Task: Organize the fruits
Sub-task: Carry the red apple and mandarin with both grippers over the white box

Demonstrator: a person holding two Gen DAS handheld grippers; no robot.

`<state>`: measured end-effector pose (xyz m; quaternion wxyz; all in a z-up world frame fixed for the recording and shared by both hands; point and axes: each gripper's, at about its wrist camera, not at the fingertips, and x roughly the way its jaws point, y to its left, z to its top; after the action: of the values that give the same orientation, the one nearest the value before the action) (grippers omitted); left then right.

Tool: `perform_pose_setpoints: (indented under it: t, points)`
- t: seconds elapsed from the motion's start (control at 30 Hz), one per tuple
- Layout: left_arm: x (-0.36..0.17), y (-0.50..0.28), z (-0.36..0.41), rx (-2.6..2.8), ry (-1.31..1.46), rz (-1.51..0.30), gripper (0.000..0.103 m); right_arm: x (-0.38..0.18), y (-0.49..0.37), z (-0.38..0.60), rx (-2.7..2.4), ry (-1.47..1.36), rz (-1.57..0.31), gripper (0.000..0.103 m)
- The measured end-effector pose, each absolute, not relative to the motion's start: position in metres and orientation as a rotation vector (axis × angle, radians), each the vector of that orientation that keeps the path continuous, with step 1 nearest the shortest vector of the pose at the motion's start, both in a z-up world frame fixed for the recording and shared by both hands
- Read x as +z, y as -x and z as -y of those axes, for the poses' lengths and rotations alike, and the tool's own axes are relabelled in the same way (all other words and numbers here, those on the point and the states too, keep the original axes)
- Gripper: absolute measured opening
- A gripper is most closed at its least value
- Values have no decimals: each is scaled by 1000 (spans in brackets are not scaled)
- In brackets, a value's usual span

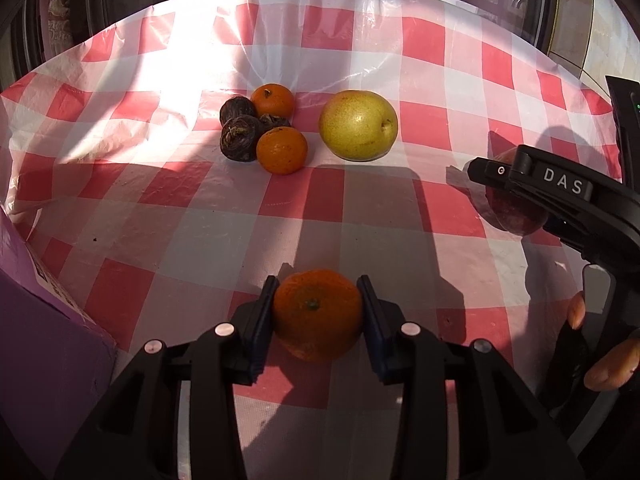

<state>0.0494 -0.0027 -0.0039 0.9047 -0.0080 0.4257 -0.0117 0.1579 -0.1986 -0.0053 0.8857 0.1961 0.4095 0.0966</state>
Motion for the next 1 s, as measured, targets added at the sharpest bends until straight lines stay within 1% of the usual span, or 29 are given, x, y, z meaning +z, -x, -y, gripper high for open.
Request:
perform_pose_setpoints:
  t: [0.17,0.27,0.4,0.67,0.83,1.0]
  points:
    - [-2,-44,-2,-15,50,-882,40,-6,-158,199,206,-420,-857,63]
    - [5,-28,-5,-39,98,-889,40,-5,-157,201,210,-431,-866,63]
    - [25,1,-7,-53,76,-854,40,-4,-144,206,225,-477,-879,63]
    - [81,57,-35,-75,128,-758,40,13,-74,188,346,-573,-865,63]
    - [125,94,-58,-78,173,-663,40,54,-42,154,492,-590,-816,63]
    - [162,125,-105,-19,213,-589,40,118,-8,98,663,-474,-727,63]
